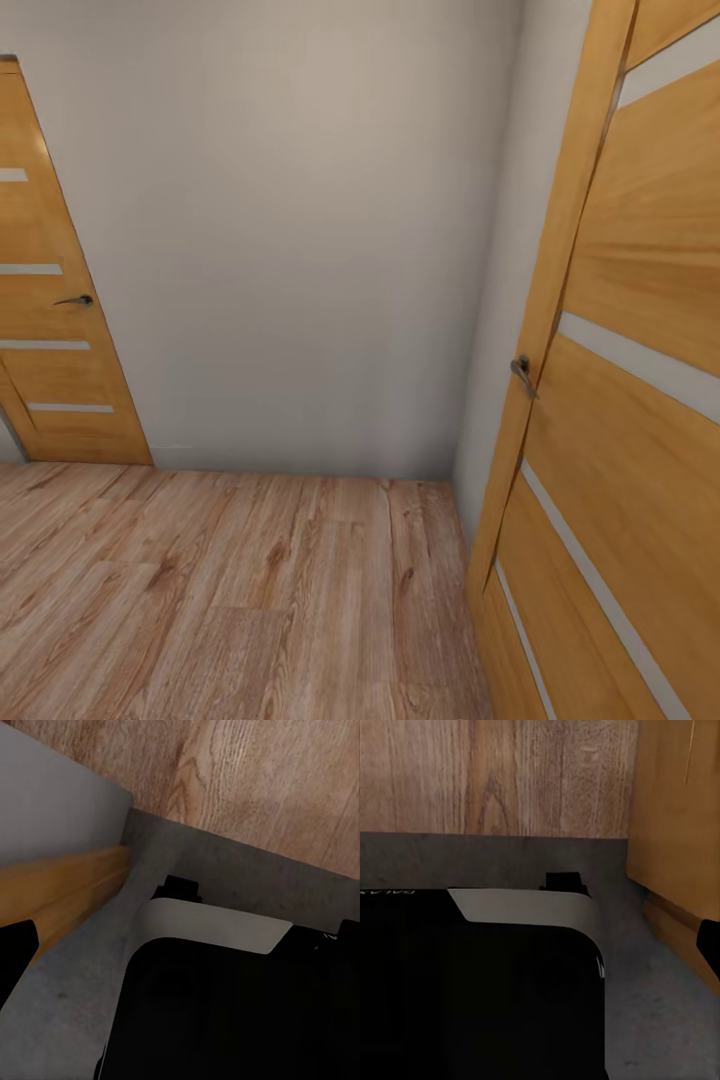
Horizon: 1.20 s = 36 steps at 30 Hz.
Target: Move the two storage containers from the living room to the garage. In the garage, place one container on the floor and stack the other container on top of it (either order is fine).
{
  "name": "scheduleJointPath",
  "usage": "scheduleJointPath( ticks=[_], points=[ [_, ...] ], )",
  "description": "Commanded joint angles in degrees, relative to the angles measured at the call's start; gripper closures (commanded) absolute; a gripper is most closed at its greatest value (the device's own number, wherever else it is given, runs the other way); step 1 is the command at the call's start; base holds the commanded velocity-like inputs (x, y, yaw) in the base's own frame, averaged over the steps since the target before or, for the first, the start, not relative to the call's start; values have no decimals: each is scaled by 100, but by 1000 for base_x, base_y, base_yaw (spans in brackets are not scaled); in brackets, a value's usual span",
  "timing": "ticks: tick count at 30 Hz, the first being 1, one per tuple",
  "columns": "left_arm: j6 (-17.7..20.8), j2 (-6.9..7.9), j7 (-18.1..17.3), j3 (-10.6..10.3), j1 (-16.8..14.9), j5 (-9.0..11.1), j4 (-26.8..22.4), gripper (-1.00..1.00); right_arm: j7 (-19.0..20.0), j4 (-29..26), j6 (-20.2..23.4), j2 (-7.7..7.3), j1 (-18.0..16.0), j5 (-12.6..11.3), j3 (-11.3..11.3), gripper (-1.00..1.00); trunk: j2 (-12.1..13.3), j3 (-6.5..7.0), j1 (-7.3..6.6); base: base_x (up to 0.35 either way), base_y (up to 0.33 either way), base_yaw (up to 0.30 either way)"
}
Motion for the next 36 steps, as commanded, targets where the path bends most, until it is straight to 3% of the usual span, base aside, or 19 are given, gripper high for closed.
scheduleJointPath(
  ticks=[1,8,36],
  points=[
    [-19,-2,17,-39,-4,47,4,-100,28,18,-32,-1,-7,-61,47,-100,-4,-6,0,0,0,0],
    [-15,7,17,-43,-6,58,11,-100,28,17,-34,0,-7,-61,47,-100,-4,-6,0,158,0,0],
    [-15,7,16,-46,-4,59,12,-100,28,15,-32,-4,-7,-61,47,-100,-4,-6,0,317,0,0]
  ],
)
